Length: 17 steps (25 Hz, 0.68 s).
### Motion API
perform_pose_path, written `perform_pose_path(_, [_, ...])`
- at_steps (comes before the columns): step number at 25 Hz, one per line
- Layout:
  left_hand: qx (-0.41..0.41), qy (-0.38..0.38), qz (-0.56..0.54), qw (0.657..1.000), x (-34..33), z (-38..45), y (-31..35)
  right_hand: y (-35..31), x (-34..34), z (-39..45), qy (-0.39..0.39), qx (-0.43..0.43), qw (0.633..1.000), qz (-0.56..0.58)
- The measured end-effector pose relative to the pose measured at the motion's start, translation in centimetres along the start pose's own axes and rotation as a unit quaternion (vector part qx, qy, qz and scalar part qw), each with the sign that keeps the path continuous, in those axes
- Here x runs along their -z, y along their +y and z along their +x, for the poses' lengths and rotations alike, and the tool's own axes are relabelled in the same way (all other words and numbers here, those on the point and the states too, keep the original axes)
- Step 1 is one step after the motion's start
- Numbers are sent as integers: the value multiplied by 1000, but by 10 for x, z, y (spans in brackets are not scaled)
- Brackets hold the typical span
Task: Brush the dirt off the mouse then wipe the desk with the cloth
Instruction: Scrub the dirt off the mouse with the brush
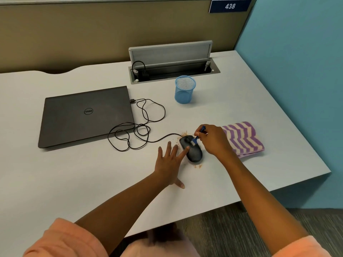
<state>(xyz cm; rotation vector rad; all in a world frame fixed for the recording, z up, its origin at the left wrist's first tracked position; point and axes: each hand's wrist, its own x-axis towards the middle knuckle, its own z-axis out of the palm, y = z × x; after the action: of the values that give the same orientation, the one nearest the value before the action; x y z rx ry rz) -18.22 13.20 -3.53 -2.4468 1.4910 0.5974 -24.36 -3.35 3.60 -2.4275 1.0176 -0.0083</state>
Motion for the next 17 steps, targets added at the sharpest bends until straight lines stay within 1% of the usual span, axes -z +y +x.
perform_pose_path(1, [1,-2,-1,1000,0,0,0,2,0,-3,-13,1,1000,-12])
perform_pose_path(3, [1,-3,1,1000,0,0,0,9,1,-8,-70,6,996,-62])
perform_pose_path(4, [0,-4,2,1000,0,0,0,12,2,-12,-74,3,995,-59])
perform_pose_path(5, [-1,-5,3,1000,0,0,0,12,3,-14,-59,-1,997,-39])
perform_pose_path(7, [-1,-6,2,1000,0,0,1,9,3,-19,2,-10,999,36])
perform_pose_path(8, [1,-8,3,1000,1,0,1,7,2,-21,21,-10,998,59])
perform_pose_path(9, [3,-10,4,1000,1,0,1,7,2,-23,15,-6,998,67])
perform_pose_path(12, [5,-3,6,1000,0,0,2,13,1,-30,-70,5,998,9])
perform_pose_path(13, [5,-1,8,1000,0,-1,2,15,1,-32,-76,2,997,0])
perform_pose_path(14, [4,-1,8,1000,0,0,2,15,2,-32,-63,2,998,8])
perform_pose_path(16, [4,-2,6,1000,1,0,2,13,1,-34,-8,7,999,49])
perform_pose_path(17, [5,-3,8,1000,1,0,3,12,0,-35,3,6,998,56])
